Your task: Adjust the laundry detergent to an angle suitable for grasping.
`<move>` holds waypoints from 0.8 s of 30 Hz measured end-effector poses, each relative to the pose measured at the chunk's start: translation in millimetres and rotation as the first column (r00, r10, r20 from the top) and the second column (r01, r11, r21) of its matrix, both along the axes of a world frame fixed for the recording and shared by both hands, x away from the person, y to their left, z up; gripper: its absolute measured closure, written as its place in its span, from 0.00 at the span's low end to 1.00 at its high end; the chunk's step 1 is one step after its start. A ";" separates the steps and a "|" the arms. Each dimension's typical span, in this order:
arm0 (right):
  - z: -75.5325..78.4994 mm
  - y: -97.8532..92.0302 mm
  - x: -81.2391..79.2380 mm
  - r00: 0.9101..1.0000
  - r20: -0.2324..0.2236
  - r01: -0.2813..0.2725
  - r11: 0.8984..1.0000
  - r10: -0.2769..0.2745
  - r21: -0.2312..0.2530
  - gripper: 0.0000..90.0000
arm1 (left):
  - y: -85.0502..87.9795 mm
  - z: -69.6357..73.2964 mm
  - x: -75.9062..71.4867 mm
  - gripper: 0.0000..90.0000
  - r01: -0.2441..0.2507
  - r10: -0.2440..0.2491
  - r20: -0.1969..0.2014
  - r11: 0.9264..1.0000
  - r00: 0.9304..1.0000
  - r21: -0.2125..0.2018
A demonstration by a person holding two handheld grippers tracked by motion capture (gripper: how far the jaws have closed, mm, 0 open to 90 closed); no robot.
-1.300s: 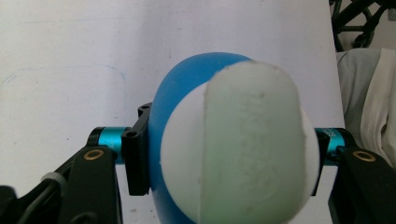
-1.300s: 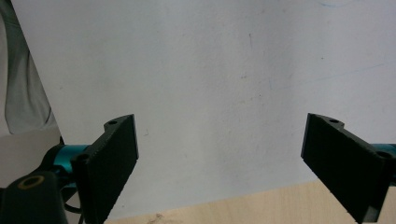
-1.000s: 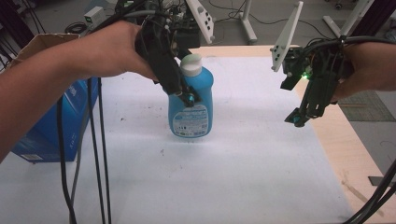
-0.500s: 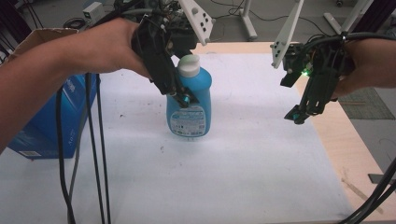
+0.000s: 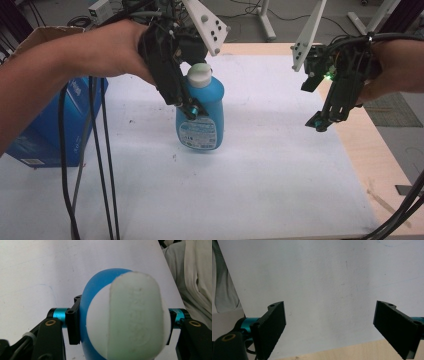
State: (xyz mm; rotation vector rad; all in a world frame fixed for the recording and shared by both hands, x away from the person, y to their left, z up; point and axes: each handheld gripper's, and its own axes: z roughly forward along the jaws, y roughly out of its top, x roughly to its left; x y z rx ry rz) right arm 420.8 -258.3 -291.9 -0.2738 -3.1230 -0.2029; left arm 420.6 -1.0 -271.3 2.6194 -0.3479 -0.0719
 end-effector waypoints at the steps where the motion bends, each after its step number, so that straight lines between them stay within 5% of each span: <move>1: -0.2 0.2 0.2 1.000 -0.002 -0.002 1.000 0.002 0.000 0.12 | 0.0 -0.8 -0.4 0.42 0.002 -0.002 -0.002 1.000 1.000 0.001; 24: -2.7 0.1 1.7 1.000 -0.001 -0.003 1.000 0.003 -0.003 0.12 | -8.6 -12.3 -3.9 0.42 0.081 -0.082 0.036 0.996 0.996 0.038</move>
